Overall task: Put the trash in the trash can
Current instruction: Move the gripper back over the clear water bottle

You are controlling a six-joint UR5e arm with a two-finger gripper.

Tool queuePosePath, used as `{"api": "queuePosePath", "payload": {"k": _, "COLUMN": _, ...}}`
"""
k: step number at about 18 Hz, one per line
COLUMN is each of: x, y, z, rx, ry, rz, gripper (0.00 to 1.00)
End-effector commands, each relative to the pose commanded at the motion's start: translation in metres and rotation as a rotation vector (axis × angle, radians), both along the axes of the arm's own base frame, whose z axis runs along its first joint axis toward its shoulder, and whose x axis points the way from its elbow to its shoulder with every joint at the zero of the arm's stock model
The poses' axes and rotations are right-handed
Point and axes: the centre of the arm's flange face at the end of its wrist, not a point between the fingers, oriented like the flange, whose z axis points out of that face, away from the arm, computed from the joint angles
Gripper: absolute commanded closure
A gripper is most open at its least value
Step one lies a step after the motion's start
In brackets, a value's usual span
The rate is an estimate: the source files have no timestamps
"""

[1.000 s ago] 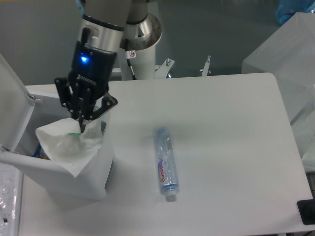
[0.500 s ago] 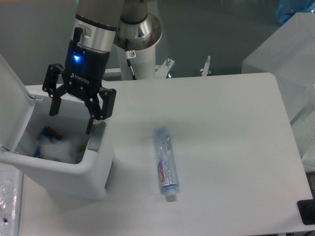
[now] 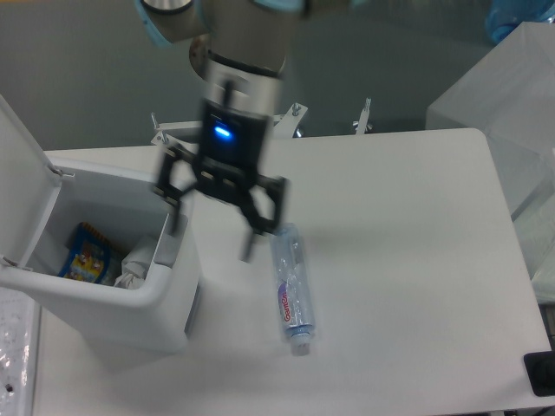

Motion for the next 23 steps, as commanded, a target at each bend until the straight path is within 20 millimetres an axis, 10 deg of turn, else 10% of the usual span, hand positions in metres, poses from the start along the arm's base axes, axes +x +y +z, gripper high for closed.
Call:
{"api": "queuePosePath", "payload": {"k": 8, "x": -0.084, "y": 0.028, "z": -0.098, "rx": -0.273, "ry": -0.146, "rz": 0.105, "gripper": 0.00}}
{"api": "queuePosePath", "payload": {"k": 23, "x": -0.108, "y": 0.048, "z": -0.189, "rx": -0.656, "ry": -0.307, "rz": 0.150, "gripper": 0.00}}
